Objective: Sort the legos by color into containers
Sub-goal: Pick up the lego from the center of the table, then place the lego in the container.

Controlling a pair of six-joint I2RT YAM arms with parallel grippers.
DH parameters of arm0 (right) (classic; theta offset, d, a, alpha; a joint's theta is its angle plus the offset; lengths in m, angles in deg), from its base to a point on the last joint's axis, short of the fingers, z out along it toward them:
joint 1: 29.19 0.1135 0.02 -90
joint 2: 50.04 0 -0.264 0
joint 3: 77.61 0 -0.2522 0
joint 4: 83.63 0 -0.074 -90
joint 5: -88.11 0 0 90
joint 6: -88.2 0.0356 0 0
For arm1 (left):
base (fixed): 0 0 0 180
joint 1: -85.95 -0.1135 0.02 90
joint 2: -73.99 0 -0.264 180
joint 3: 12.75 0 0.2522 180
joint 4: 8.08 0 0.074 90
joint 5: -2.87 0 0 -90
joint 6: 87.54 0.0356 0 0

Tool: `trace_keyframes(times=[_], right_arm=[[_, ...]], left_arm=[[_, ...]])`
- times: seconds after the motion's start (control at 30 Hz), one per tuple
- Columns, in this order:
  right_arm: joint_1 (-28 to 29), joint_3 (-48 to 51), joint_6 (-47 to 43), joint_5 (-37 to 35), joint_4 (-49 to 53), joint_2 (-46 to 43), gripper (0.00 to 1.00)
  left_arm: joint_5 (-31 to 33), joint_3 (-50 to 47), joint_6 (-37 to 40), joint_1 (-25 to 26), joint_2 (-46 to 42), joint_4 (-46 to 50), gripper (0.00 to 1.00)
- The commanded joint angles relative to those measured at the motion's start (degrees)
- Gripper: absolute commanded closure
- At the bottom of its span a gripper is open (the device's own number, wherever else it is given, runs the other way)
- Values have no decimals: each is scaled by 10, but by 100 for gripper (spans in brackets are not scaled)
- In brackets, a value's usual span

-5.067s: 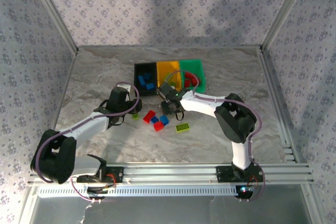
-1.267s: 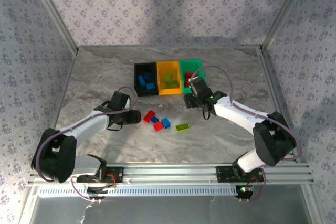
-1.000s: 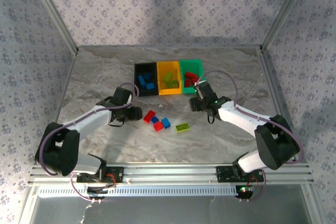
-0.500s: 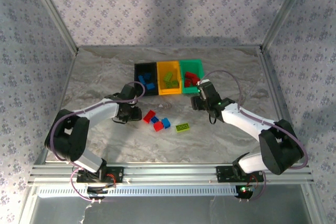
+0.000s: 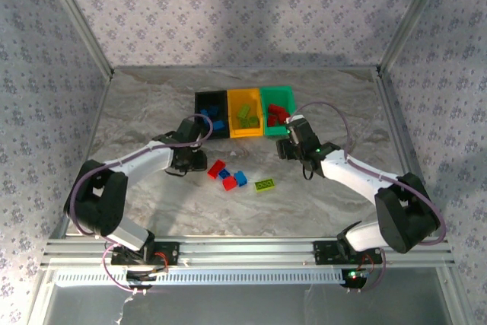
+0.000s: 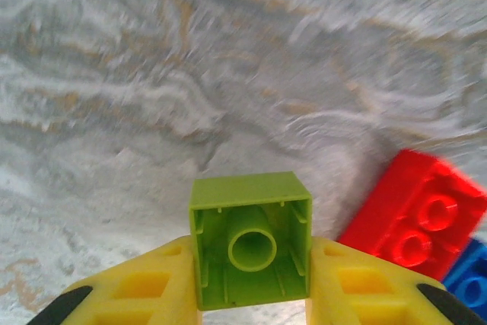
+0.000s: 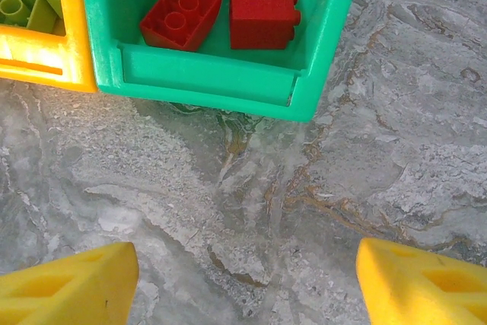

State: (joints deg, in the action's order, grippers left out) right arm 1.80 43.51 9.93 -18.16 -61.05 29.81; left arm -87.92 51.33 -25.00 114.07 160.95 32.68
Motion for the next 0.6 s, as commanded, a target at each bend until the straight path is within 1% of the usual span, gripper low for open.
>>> trace_keyframes(times=[0.0,0.2,0.37,0.47,0.57], right_arm=[[2,3,3,3,-8,12,23],[14,-6,-2,-13,-5,32,23],[36,-1,-10,-36,-15,25,23],[38,-5,-12,-44,-16,37,23],[38,-5,-13,-47,-21,44,23]], left_arm=[[-1,49,13,9,3,-11,68],[0,162,32,36,68,-1,67],[16,317,75,49,159,77,67],[17,383,106,57,194,84,66],[37,458,134,60,239,113,66]])
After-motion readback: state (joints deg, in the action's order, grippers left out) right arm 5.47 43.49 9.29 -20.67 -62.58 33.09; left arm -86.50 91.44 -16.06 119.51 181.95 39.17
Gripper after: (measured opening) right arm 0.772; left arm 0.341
